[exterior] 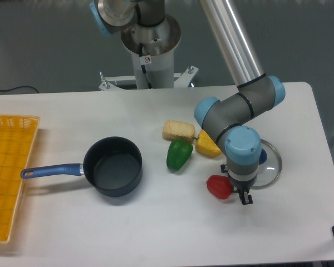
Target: Pick up the red pepper
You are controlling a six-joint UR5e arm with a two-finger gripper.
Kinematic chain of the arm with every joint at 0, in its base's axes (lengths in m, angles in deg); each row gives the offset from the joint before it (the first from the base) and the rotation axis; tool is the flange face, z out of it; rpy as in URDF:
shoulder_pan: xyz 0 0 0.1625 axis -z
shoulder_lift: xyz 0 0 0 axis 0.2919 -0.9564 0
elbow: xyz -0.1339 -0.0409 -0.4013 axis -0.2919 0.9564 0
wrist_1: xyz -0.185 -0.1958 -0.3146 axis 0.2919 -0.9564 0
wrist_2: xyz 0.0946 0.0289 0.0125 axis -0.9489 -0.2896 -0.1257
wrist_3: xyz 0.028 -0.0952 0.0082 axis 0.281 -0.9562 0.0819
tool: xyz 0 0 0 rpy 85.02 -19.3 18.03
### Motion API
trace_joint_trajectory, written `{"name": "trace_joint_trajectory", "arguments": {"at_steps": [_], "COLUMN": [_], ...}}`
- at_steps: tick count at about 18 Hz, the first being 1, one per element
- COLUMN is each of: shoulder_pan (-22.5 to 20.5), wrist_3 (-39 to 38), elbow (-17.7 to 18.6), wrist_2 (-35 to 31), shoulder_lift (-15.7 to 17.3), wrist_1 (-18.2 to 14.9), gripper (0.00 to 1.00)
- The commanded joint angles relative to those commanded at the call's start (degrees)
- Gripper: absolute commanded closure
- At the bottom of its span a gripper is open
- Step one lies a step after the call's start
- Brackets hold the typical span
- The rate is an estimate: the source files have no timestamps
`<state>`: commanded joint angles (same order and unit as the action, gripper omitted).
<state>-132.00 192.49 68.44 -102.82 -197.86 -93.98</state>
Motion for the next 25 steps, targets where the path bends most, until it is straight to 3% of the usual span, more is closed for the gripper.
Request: {"name": "trace_joint_trajectory", "arguments": {"at_steps": [7, 9, 11, 14, 17, 22, 25], "shoulder_pan": [0.44, 0.53, 0.88, 2.01, 3.69, 3.78, 3.95], "wrist_3": [-2.29, -2.64, -7.96, -22.63, -35.3, -40.07, -46.73], "elbow": [0.0, 0.7, 2.54, 4.31, 4.48, 5.1, 5.1], "wrist_2": [0.0, 0.09, 0.35, 0.53, 0.53, 1.57, 2.37], "shoulder_lift": [0.0, 0.0, 0.61, 2.02, 3.07, 5.18, 5.27], "wrist_1": [0.0, 0.09, 0.09, 0.09, 0.0, -0.35, -0.27], "gripper": [1.0, 0.38, 0.2, 0.01, 0.0, 0.0, 0.0]}}
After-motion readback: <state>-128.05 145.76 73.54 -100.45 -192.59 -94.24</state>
